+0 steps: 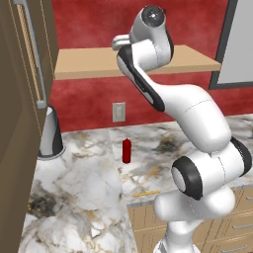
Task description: There are various items on the counter. Only move the condiments/shakers into the cabinet.
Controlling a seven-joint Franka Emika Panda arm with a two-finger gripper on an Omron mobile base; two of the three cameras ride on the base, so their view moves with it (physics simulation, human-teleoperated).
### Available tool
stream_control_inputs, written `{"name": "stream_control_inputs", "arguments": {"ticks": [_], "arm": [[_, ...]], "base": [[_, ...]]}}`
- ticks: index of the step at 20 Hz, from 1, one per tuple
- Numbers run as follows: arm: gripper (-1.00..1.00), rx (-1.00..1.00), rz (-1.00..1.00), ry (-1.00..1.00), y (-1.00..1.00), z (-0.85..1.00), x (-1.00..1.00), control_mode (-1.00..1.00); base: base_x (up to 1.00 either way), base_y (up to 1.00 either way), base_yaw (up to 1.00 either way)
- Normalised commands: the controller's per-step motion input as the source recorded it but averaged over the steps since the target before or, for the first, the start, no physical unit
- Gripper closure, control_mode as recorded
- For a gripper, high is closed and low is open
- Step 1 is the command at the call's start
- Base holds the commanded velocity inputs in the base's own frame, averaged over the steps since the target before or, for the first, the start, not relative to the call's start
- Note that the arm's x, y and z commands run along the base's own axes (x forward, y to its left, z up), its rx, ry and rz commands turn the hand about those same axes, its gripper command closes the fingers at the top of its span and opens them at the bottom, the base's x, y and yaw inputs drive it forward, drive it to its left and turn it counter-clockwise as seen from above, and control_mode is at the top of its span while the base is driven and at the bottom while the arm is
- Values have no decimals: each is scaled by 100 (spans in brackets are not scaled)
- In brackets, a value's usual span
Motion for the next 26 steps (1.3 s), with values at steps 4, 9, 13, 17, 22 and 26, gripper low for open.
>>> {"name": "stream_control_inputs", "arguments": {"ticks": [4,9,13,17,22,26], "arm": [[-100,-2,0,-3,0,-5,0,-100],[-100,0,0,-4,-1,0,-45,-100],[-100,0,-3,-2,-14,-6,-100,-100],[-100,0,-5,0,-29,-19,-100,-100],[-100,0,-5,11,-51,-43,-100,-100],[-100,0,-8,21,-54,-71,-100,-100]], "base": [[0,0,0],[0,0,0],[0,0,0],[0,0,0],[0,0,0],[0,0,0]]}}
